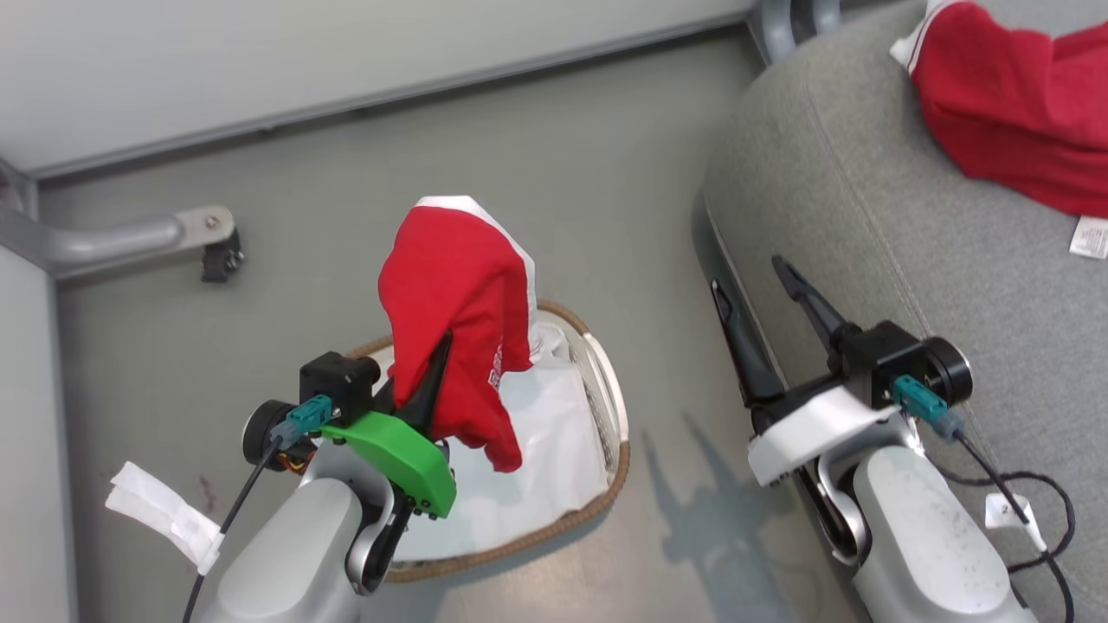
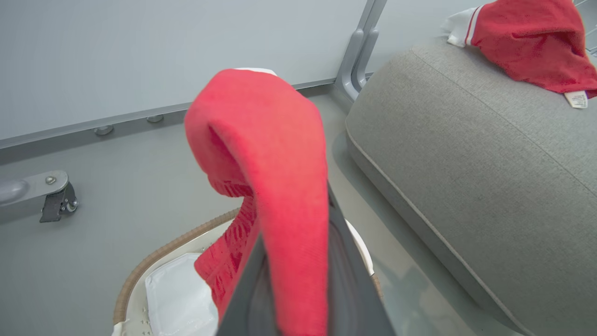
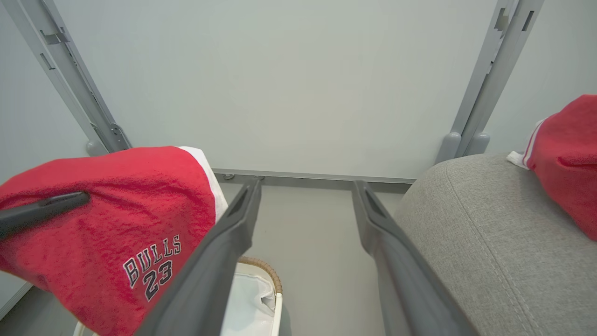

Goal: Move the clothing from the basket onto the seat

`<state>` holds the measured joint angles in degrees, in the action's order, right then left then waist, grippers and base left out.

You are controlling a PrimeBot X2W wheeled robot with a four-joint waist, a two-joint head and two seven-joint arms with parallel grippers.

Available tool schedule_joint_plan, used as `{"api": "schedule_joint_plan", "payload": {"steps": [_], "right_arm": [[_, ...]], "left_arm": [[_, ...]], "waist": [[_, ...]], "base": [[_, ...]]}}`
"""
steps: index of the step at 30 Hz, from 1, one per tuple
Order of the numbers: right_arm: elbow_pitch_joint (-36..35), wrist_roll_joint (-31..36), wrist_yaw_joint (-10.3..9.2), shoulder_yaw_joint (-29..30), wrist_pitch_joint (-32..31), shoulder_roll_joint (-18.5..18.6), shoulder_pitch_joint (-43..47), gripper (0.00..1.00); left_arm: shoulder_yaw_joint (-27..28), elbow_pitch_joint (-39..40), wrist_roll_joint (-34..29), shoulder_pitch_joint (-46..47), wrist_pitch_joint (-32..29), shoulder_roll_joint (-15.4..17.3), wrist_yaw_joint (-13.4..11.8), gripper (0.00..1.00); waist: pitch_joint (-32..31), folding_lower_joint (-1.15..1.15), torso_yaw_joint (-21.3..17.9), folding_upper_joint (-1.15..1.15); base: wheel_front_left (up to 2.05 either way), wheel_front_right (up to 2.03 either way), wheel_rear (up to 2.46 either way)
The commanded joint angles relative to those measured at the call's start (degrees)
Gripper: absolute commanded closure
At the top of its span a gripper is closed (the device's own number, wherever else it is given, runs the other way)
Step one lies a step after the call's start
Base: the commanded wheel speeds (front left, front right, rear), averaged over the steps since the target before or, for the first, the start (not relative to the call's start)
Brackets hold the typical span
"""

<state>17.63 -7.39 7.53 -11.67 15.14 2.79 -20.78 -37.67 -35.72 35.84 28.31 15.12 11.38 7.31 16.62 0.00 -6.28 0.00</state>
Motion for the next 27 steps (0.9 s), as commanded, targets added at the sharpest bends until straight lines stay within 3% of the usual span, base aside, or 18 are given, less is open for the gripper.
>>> {"api": "schedule_joint_plan", "payload": {"steps": [1, 14, 21, 27], "right_arm": [[0.28, 0.58, -0.08, 0.26, 0.0, 0.27, 1.52, 0.0], [1.95, -0.05, -0.08, -0.46, 0.0, 0.25, 8.37, 0.0], [2.47, 0.28, -0.08, -1.67, 0.0, 0.24, 10.29, 0.0], [2.92, 2.2, -0.08, -5.97, 0.0, 0.25, 10.01, 0.0]], "left_arm": [[0.78, 0.9, -0.58, -1.18, 0.03, -0.33, 0.24, 1.0], [6.04, 9.25, -5.72, -3.21, 0.04, -2.02, 0.24, 1.0], [7.07, 10.93, -6.9, -3.55, 0.04, -2.6, 0.24, 1.0], [6.65, 10.7, -7.17, -3.27, 0.04, -3.68, 0.24, 1.0]], "waist": [[-5.47, 0.0, 2.76, 0.0], [-13.25, 0.0, 4.51, 0.0], [-14.68, 0.0, 5.58, 0.0], [-14.77, 0.0, 6.83, 0.0]], "base": [[0.0, 0.0, 0.0], [0.0, 0.0, 0.0], [0.0, 0.0, 0.0], [0.0, 0.0, 0.0]]}}
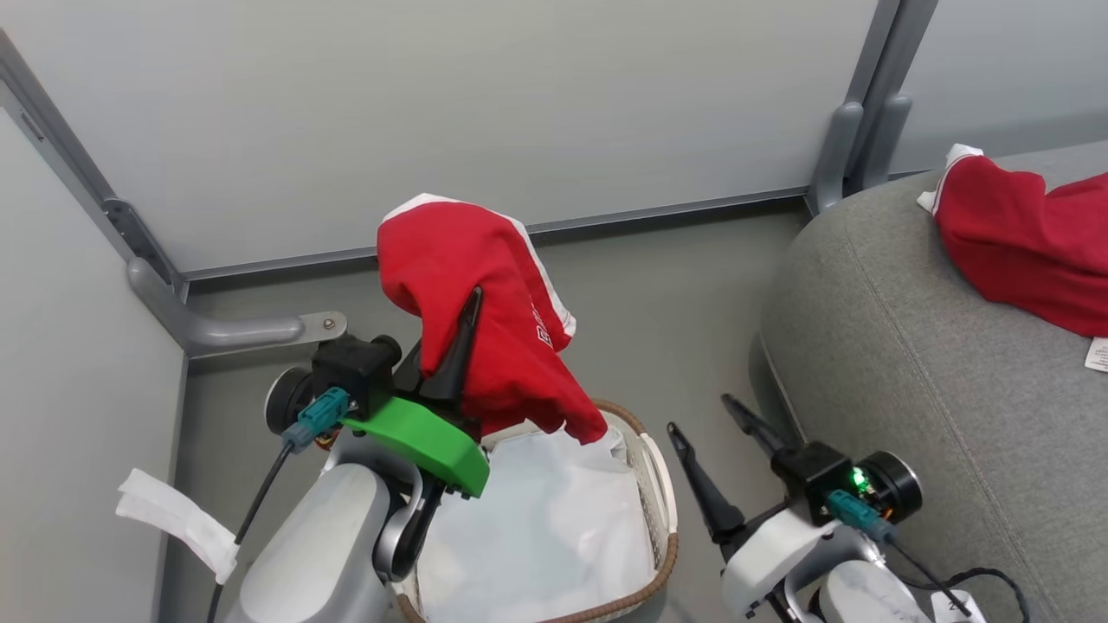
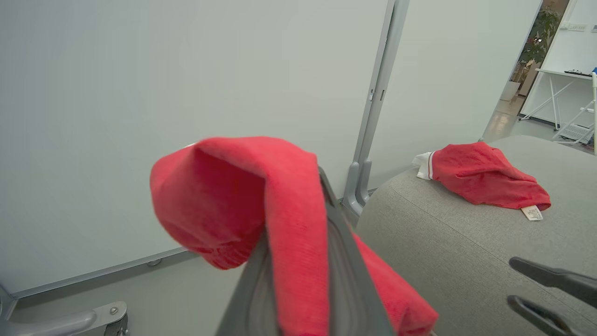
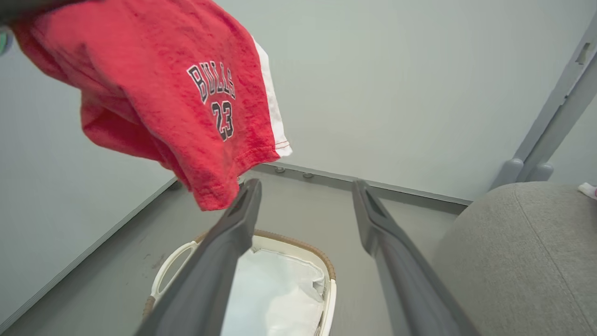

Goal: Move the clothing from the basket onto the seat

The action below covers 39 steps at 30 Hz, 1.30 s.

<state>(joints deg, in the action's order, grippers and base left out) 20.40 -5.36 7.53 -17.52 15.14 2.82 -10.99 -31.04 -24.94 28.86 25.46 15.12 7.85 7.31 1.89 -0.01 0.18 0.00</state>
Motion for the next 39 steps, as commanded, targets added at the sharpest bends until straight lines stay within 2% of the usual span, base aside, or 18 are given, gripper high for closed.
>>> {"api": "schedule_joint_plan", "payload": {"steps": [1, 8, 12, 18, 32, 33, 34, 35, 39], "right_arm": [[0.34, 0.47, -0.08, -1.28, 0.0, 0.22, -0.17, 0.0], [3.24, 2.66, -0.08, -9.2, 0.01, 0.24, -5.41, 0.0], [7.17, 3.86, -0.08, -12.31, 0.01, 0.24, -9.35, 0.0], [11.74, 3.93, -0.08, -12.74, 0.0, 0.24, -13.47, 0.0], [16.03, 1.91, -0.08, -14.32, 0.0, 0.22, -18.98, 0.01], [16.23, 1.6, -0.08, -14.65, 0.01, 0.22, -19.15, 0.51], [16.53, 0.94, -0.08, -14.95, 0.0, 0.23, -19.26, 0.95], [16.81, 0.45, -0.08, -15.07, 0.0, 0.25, -19.31, 1.0], [17.19, -1.06, -0.08, -15.45, 0.0, 0.23, -19.74, 1.0]], "left_arm": [[-0.14, -0.11, -0.16, -0.18, 0.04, -0.31, 0.24, 1.0], [-1.77, -0.24, 0.14, 2.0, 0.04, -1.33, 0.24, 1.0], [-3.45, -0.33, 0.7, 3.14, 0.05, -2.04, 0.24, 1.0], [-5.31, -0.11, 1.28, 4.68, 0.04, -2.84, 0.24, 1.0], [-10.29, 0.42, 3.02, 7.8, 0.04, -4.3, 0.24, 1.0], [-10.49, 0.4, 3.16, 7.83, 0.04, -4.33, 0.24, 1.0], [-10.7, 0.36, 3.29, 7.91, 0.04, -4.38, 0.24, 1.0], [-10.78, 0.3, 3.36, 7.96, 0.04, -4.4, 0.24, 1.0], [-10.77, 0.1, 3.68, 8.19, 0.04, -4.48, 0.24, 1.0]], "waist": [[0.02, 0.01, 0.65, 0.0], [1.0, 0.01, 2.93, 0.0], [1.46, 0.01, 4.69, 0.0], [2.76, 0.01, 7.65, 0.0], [4.92, 0.01, 12.05, 0.0], [4.97, 0.01, 12.19, 0.0], [5.04, 0.01, 12.34, 0.0], [5.08, 0.01, 12.43, 0.0], [5.3, 0.01, 12.55, 0.0]], "base": [[0.0, 0.0, 0.0], [0.0, 0.0, 0.0], [0.0, 0.0, 0.0], [0.0, 0.0, 0.0], [0.0, 0.0, 0.0], [0.0, 0.0, 0.0], [0.0, 0.0, 0.0], [0.0, 0.0, 0.0], [0.0, 0.0, 0.0]]}}
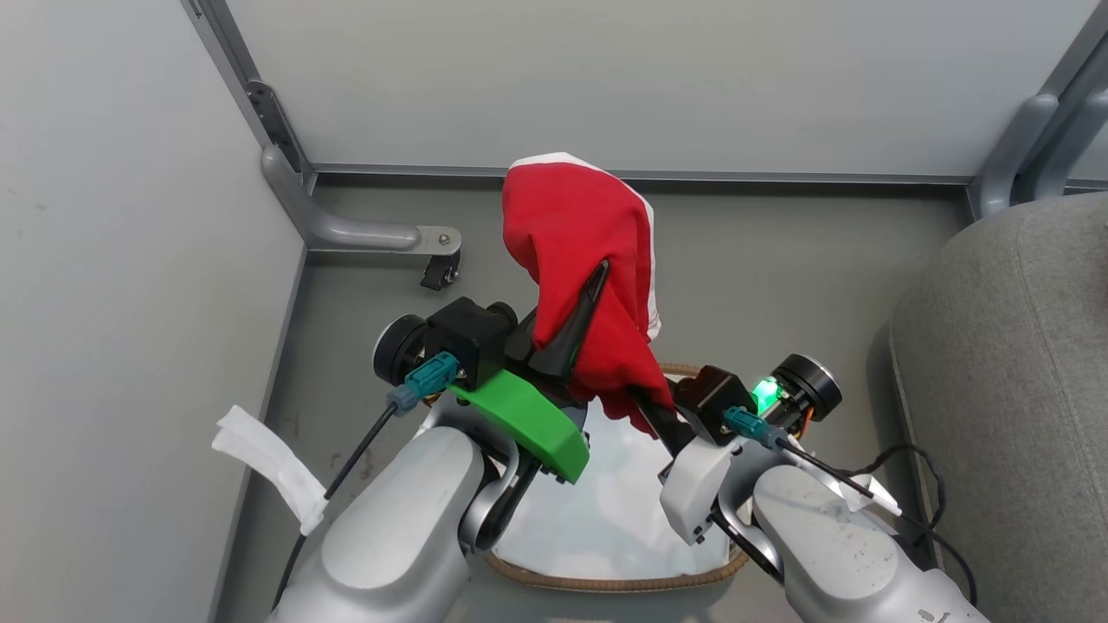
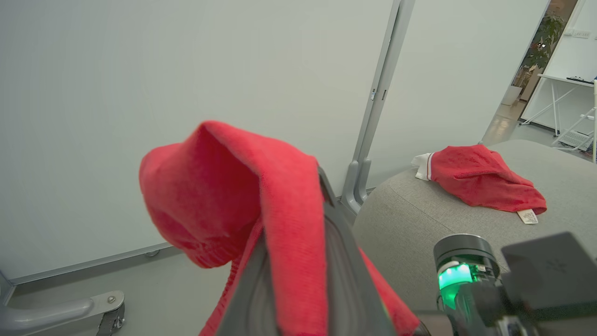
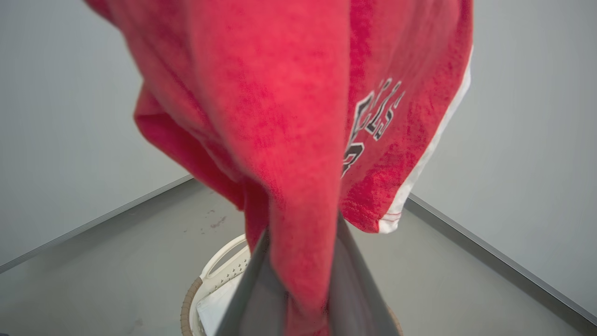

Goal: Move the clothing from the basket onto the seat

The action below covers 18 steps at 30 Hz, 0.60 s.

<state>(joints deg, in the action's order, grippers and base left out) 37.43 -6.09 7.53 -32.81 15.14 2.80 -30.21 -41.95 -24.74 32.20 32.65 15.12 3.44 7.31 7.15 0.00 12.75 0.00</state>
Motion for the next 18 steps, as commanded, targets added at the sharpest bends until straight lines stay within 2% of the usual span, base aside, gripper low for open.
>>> {"api": "schedule_joint_plan", "payload": {"steps": [1, 18], "right_arm": [[0.25, -0.5, -0.08, -0.24, 0.0, 0.25, -0.55, 1.0], [-0.87, -2.03, -0.08, -0.03, 0.0, 0.25, -0.71, 1.0]], "left_arm": [[0.25, -0.19, 0.3, 1.0, 0.04, -0.09, 0.24, 1.0], [1.32, 0.02, -0.94, 0.7, 0.04, -0.22, 0.24, 1.0]], "waist": [[0.07, 0.0, -0.06, 0.0], [0.61, 0.0, -1.23, 0.0]], "base": [[0.0, 0.0, 0.0], [0.0, 0.0, 0.0]]}}
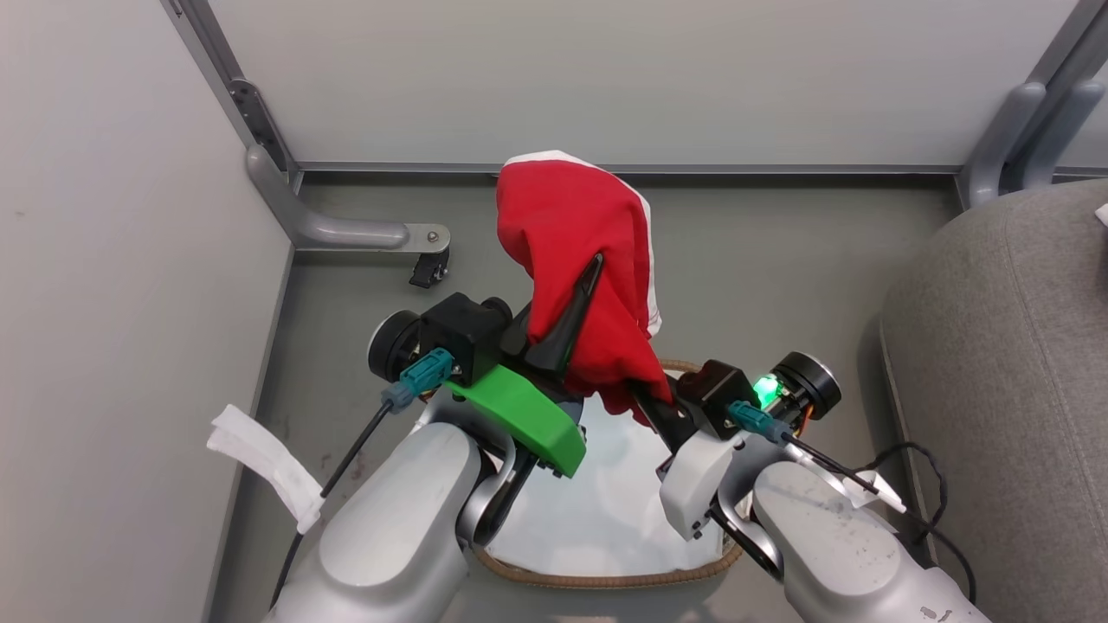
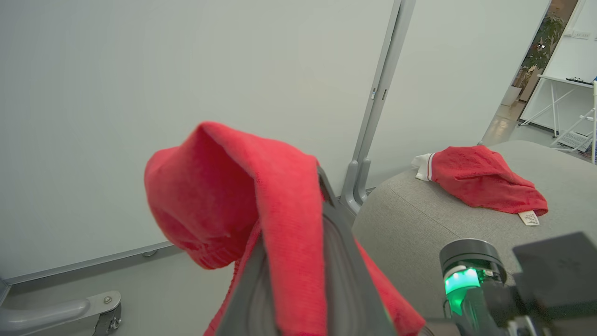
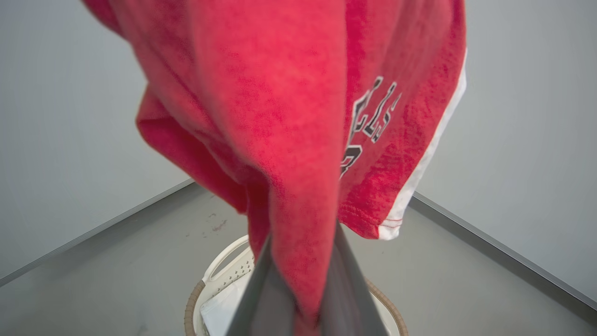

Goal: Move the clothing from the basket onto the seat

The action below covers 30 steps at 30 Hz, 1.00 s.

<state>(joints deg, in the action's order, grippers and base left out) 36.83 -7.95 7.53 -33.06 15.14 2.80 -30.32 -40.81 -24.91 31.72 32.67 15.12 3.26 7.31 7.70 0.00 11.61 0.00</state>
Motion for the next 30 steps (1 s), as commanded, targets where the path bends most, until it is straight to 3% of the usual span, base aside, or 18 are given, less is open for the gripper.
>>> {"api": "schedule_joint_plan", "payload": {"steps": [1, 2, 9, 22, 30], "right_arm": [[-0.49, -0.62, -0.08, 0.53, 0.01, 0.27, -0.38, 1.0], [-0.72, -0.63, -0.08, 0.97, 0.0, 0.27, -0.15, 1.0], [-3.35, -0.68, -0.08, 0.7, 0.01, 0.23, 1.44, 1.0], [-10.03, -3.1, -0.08, -0.41, 0.04, 0.22, 4.45, 1.0], [-12.37, -4.73, -0.08, -0.92, 0.04, 0.16, 6.51, 1.0]], "left_arm": [[0.3, 0.28, -0.72, 0.61, 0.04, -0.03, 0.25, 0.62], [0.58, 0.32, -1.31, 0.47, 0.04, 0.01, 0.25, 0.0], [2.96, -0.96, -3.57, -1.29, 0.04, 1.52, 0.25, 0.0], [7.5, -1.16, -6.68, -4.57, 0.03, 4.23, 0.25, 0.0], [9.32, -0.62, -6.78, -6.96, 0.03, 4.56, 0.25, 0.0]], "waist": [[0.1, 0.0, -0.18, 0.0], [0.13, 0.0, -0.31, 0.0], [0.13, 0.0, -5.62, 0.0], [1.3, 0.0, -26.17, 0.0], [0.82, 0.0, -36.61, 0.0]], "base": [[0.0, 0.0, 0.0], [0.0, 0.0, 0.0], [0.0, 0.0, 0.0], [0.0, 0.0, 0.0], [0.0, 0.0, 0.0]]}}
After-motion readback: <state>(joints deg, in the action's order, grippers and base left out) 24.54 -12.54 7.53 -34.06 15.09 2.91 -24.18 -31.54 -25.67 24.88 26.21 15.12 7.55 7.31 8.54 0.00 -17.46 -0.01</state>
